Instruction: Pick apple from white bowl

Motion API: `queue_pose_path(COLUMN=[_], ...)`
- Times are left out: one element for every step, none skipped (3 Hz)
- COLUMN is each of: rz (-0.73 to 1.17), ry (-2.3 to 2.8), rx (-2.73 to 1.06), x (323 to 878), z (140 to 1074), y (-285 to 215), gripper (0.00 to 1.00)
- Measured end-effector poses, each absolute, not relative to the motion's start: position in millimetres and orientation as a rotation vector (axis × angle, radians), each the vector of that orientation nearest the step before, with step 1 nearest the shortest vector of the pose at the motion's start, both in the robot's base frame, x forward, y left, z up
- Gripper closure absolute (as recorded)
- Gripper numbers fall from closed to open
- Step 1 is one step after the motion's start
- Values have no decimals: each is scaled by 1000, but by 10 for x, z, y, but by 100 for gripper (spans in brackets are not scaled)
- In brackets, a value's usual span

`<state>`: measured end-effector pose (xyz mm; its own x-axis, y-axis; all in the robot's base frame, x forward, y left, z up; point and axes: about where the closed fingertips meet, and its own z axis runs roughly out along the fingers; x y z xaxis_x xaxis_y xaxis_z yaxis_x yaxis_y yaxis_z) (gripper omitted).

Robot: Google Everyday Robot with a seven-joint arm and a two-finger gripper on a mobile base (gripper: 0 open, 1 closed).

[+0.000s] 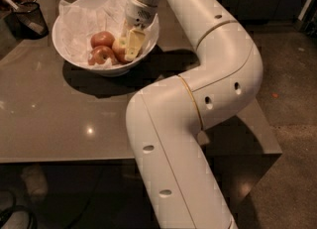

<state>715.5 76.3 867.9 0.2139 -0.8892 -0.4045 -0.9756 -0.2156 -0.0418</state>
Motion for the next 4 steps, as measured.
queue_pose_path(rz=[428,392,367,355], ry=[1754,1744,1733,1726], rx=[-2204,-2169,-2158,-2157], x=[7155,7244,7226,7189], z=[8679,8723,8845,8926], y=[763,799,803,800], gripper=[94,100,100,100])
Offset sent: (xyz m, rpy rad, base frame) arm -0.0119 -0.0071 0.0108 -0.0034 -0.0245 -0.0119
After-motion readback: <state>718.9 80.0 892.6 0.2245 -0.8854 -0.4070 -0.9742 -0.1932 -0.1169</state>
